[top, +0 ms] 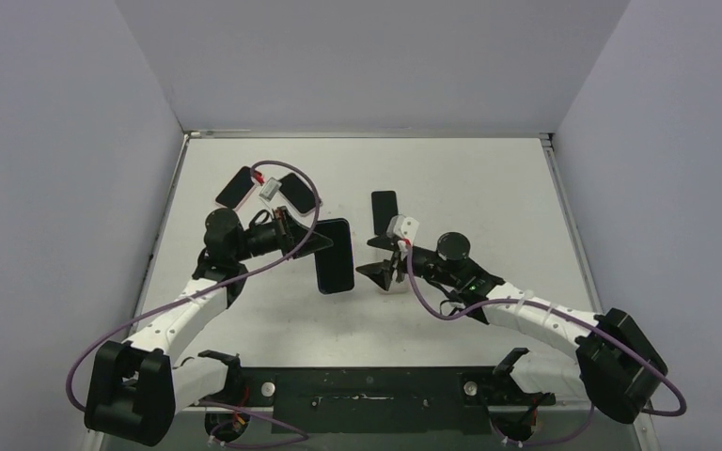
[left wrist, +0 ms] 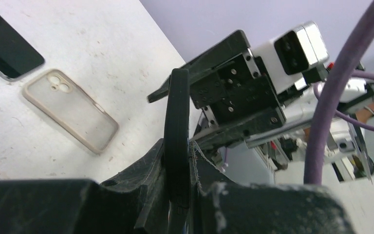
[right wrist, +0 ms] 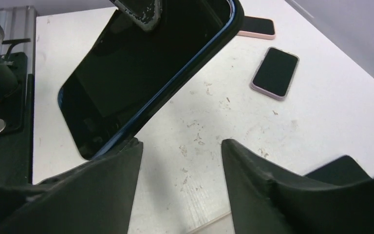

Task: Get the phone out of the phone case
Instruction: Remove the phone case from the phone.

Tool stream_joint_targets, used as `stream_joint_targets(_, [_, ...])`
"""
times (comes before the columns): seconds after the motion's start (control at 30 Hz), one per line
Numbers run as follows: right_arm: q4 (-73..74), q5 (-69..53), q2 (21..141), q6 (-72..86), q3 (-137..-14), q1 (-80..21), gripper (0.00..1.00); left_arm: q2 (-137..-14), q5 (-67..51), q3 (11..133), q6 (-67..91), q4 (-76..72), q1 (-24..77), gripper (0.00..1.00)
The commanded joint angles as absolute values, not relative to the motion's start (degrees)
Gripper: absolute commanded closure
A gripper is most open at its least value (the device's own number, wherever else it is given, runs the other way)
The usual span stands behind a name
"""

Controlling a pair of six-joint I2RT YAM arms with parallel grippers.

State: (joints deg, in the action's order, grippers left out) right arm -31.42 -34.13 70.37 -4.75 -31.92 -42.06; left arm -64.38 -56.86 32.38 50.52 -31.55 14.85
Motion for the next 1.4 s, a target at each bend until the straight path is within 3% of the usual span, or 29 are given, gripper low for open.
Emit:
stream_joint_targets(0.0, [-37.68, -26.19, 64.02, 5.97, -28.82, -42.01, 0.33, -61.28, -46.49, 31.11, 55.24, -40.29, 14.77, 1.0])
stream_joint_targets(0.13, [-38.19, -23.79, 60.99, 16.68, -26.79, -42.01, 0.24, -62.18, -41.09, 28.42, 60.21, -47.31, 14.86, 1.0])
stream_joint_targets(0.43, [-43.95, -22.41, 61.47, 37.66, -22.93, -43.54, 0.23, -64.26, -37.49, 25.56, 65.5, -54.24, 15.6, 1.0])
stream_joint_targets(0.8, [-50.33, -20.11, 65.65, 46.75, -22.43, -46.94, 0.31, -65.1, -33.79, 24.22, 66.85, -57.58, 18.37, 1.0])
stream_joint_targets(1.37, [-51.58, -20.55, 64.01, 48.36, -22.07, -46.96, 0.42, -65.51, -31.76, 23.03, 66.8, -60.38, 19.33, 1.0])
